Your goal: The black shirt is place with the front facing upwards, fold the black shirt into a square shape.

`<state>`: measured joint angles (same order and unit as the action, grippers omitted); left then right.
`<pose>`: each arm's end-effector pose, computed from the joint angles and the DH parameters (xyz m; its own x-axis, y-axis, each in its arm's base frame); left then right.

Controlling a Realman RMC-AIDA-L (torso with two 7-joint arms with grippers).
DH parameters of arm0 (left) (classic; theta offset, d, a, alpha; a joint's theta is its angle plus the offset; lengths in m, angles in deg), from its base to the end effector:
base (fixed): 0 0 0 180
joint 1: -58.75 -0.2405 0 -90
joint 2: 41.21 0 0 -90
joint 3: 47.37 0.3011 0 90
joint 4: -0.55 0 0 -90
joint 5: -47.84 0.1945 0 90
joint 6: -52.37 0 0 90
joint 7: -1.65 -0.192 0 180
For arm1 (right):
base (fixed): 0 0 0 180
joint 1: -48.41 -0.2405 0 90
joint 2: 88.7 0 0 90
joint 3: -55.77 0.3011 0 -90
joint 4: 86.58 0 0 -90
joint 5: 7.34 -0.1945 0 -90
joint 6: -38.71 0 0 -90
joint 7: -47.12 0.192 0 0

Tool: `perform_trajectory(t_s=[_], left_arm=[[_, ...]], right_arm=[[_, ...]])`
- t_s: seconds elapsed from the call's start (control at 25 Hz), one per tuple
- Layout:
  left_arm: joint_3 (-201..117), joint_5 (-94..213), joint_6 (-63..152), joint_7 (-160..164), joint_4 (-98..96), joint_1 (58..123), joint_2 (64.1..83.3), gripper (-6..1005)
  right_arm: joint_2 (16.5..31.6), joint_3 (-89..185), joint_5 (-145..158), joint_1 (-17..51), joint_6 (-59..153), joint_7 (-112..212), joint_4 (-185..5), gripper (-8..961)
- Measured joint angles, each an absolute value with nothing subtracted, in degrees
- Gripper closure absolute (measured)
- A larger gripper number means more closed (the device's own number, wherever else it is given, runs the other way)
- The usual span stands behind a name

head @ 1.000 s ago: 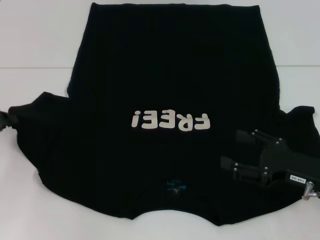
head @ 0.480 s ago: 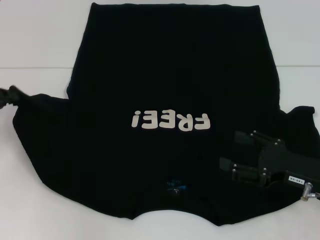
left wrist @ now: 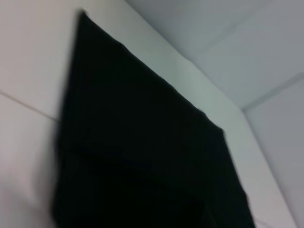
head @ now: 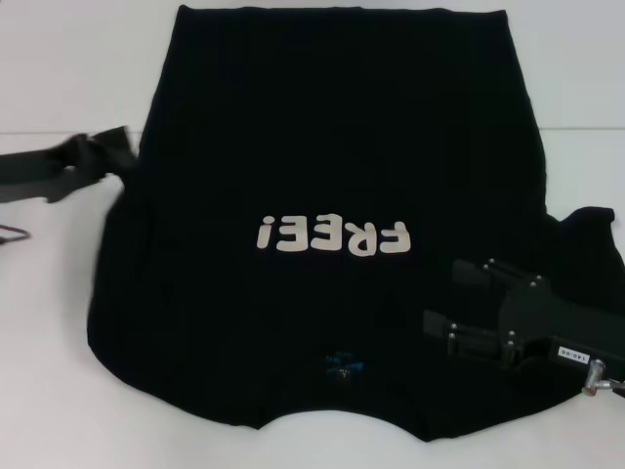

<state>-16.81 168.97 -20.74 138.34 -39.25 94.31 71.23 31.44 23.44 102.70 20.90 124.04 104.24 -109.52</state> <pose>-0.3106 0.4431 0.0245 0.0751 0.7431 0.6650 0.9889 -0.1412 0.0460 0.2888 0.3346 -0.0881 0.7556 -0.2227 -0.6160 -0.4609 -0.8490 -0.2584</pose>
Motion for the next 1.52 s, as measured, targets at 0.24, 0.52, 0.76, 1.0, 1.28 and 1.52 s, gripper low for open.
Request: perform_trajectory(t_s=[0.24,0.52,0.76,1.0,1.28,1.52], left_arm=[[-15.26,168.94,-20.61,134.83,-38.62,94.75,76.64,951],[-15.75,162.09,-15.35,124.21,-35.2,92.1,80.32,860],[-15.52,158.55,-20.92,113.2,-33.02,89.96,79.02,650],[-14.18,158.88,-35.69,86.84,-34.16,87.72,80.26,370],[-8.13,159.9,-39.1,68.43,-38.09,83.24,82.63,187],[-6.94,160.09,-39.28,66.85,-37.99,82.47,82.37,67]], right_arm=[[31.45,23.56,102.7,21.02,124.04,104.25,-109.42,38],[31.45,23.34,102.7,20.89,123.97,104.24,-109.34,38],[31.37,23.52,102.7,20.83,123.73,106.2,-109.32,39],[30.46,23.59,102.92,20.56,120.72,124.49,-113.7,39],[26.99,23.07,106.45,21.74,123.18,151.63,-126.73,38],[20.94,23.9,118.41,19.38,127.61,178.27,-133.83,38]])
